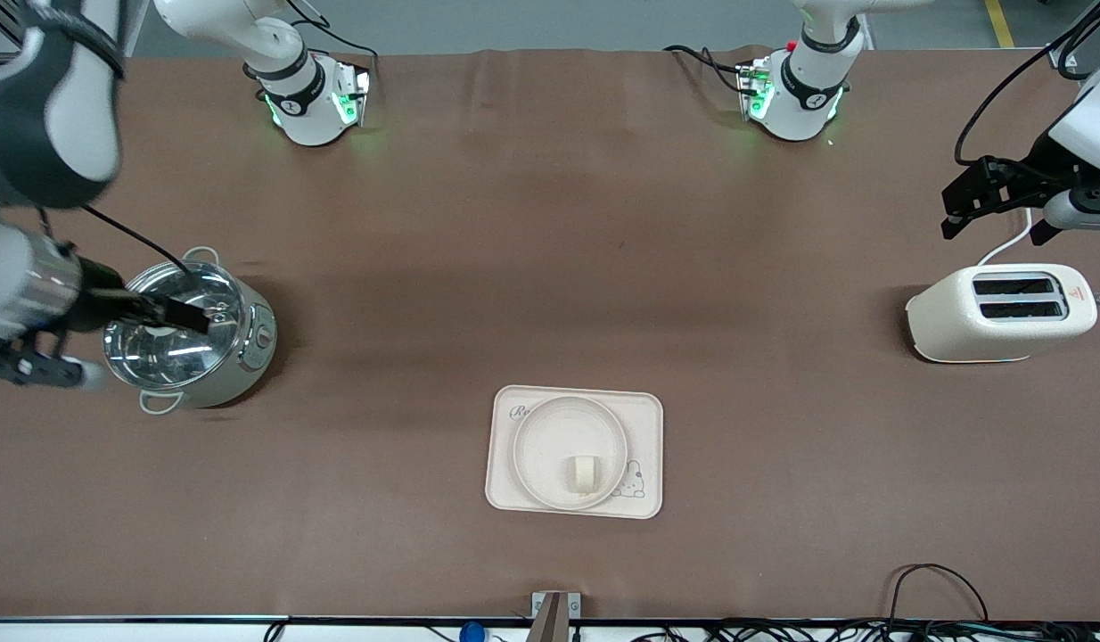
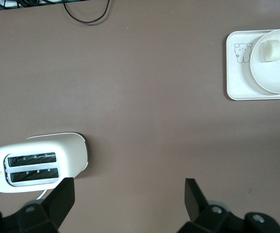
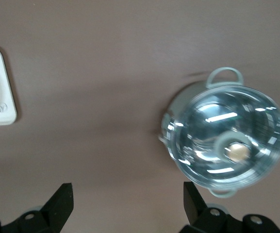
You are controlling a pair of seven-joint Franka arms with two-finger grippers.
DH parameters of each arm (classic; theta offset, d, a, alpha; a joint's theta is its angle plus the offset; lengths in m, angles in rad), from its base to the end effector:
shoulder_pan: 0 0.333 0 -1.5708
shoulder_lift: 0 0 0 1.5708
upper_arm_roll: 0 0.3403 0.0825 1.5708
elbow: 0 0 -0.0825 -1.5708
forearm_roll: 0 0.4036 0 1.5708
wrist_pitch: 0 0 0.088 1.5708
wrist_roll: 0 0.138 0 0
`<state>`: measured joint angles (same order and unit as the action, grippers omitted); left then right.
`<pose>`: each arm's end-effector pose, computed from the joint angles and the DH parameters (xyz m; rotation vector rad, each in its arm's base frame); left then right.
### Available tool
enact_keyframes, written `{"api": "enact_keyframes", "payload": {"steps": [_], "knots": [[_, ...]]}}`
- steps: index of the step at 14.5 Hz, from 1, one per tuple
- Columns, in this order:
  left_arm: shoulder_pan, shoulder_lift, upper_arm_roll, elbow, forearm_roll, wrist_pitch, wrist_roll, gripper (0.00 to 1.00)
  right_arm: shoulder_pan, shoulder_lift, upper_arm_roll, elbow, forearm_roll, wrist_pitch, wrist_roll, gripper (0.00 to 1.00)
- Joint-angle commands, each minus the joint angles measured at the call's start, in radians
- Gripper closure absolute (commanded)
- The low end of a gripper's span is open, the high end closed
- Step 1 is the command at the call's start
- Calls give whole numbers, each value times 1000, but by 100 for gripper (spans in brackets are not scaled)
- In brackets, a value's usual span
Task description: Place bun in plate and plate on tray
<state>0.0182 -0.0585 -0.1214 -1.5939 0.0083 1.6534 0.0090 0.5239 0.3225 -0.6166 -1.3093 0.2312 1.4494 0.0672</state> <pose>0.5635 -0.0594 0.6474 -3.1213 0.1759 -0.1849 0.6469 0.0340 0.5659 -3.0817 0.2057 0.1948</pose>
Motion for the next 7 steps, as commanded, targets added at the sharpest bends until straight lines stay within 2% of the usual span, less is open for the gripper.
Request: {"api": "enact_keyframes", "payload": {"steps": [1, 2, 4, 5, 7], "knots": [[2, 6, 0, 19, -4, -6, 12, 0, -85, -159, 121, -97, -137, -18, -17, 0], [2, 6, 0, 19, -4, -6, 12, 0, -149, -196, 189, -106, -180, -27, -21, 0], [2, 6, 0, 19, -4, -7, 14, 0, -342, -267, 370, -128, -229, -44, -52, 0], [2, 6, 0, 19, -4, -7, 14, 0, -408, -293, 424, -142, -243, -49, -62, 0], [2, 6, 0, 19, -4, -7, 14, 0, -472, -330, 454, -154, -245, -60, -122, 0]]}}
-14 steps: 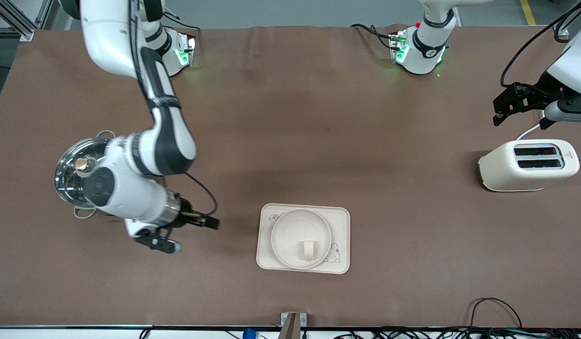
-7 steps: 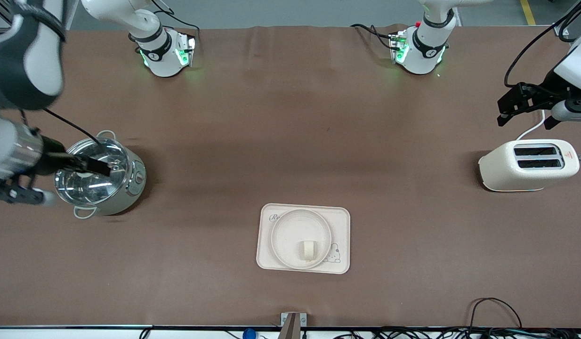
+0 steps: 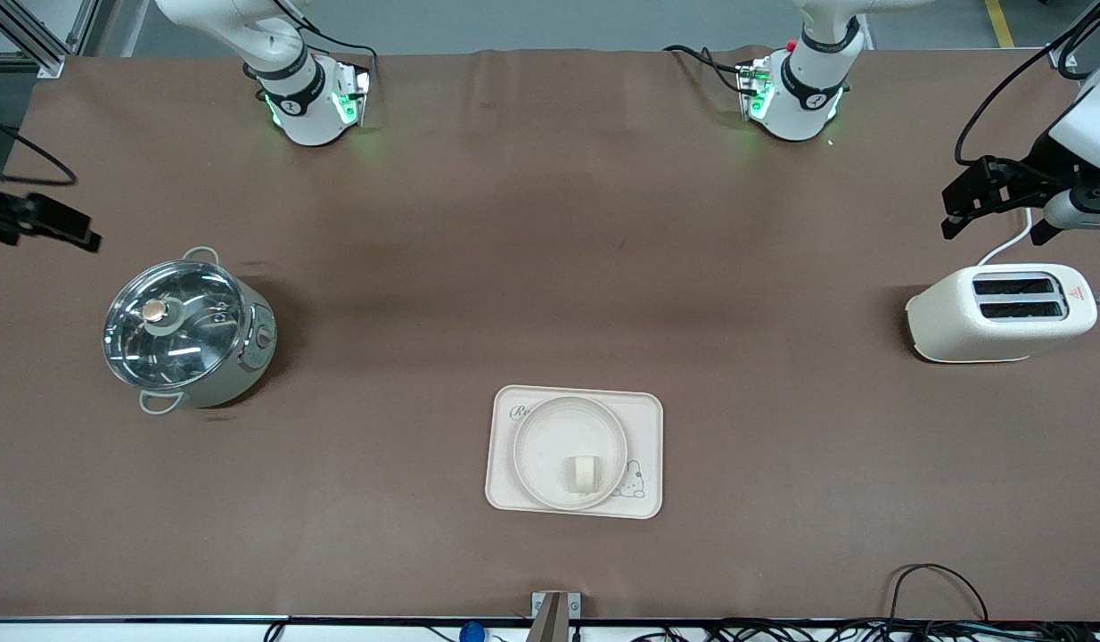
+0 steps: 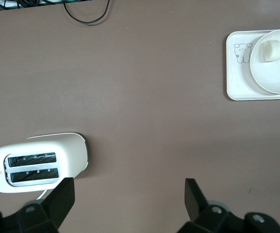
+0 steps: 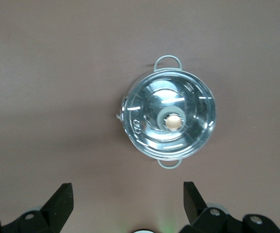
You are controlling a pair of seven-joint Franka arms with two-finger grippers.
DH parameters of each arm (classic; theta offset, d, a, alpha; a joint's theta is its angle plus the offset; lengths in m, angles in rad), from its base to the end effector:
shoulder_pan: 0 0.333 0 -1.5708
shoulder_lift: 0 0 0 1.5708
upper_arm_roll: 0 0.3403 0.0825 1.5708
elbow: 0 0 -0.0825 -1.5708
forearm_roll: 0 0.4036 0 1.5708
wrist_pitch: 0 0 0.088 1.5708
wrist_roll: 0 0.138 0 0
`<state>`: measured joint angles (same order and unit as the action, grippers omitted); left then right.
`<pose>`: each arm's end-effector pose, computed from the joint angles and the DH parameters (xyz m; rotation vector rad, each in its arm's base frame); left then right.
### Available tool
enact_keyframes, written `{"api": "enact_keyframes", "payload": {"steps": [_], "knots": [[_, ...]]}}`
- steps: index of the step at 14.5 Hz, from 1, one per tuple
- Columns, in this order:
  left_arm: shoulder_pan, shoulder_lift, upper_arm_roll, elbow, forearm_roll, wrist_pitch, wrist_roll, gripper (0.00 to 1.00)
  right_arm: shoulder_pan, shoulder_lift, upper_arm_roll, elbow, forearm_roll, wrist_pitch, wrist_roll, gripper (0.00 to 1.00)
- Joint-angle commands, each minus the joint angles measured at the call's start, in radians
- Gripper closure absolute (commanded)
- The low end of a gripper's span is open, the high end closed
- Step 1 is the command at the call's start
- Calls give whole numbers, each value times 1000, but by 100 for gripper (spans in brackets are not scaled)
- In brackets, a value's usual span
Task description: Place bun in plate and plate on tray
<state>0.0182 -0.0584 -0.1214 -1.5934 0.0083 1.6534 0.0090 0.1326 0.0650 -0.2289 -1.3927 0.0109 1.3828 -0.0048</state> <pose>0.5636 -0.0594 0.6475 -3.1213 0.1759 -0.1855 0.5710 -0.0485 0.6515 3.1360 -0.1411 -0.1151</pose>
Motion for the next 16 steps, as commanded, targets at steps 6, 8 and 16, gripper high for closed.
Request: {"api": "enact_keyframes", "payload": {"steps": [6, 8, 16], "knots": [[2, 6, 0, 18, -4, -7, 14, 0, -128, -80, 122, -66, -51, 24, -83, 0], [2, 6, 0, 18, -4, -7, 14, 0, -105, -80, 132, -59, -51, 28, -76, 0], [2, 9, 11, 20, -7, -7, 3, 0, -67, -80, 132, -60, -51, 28, -80, 0]]}}
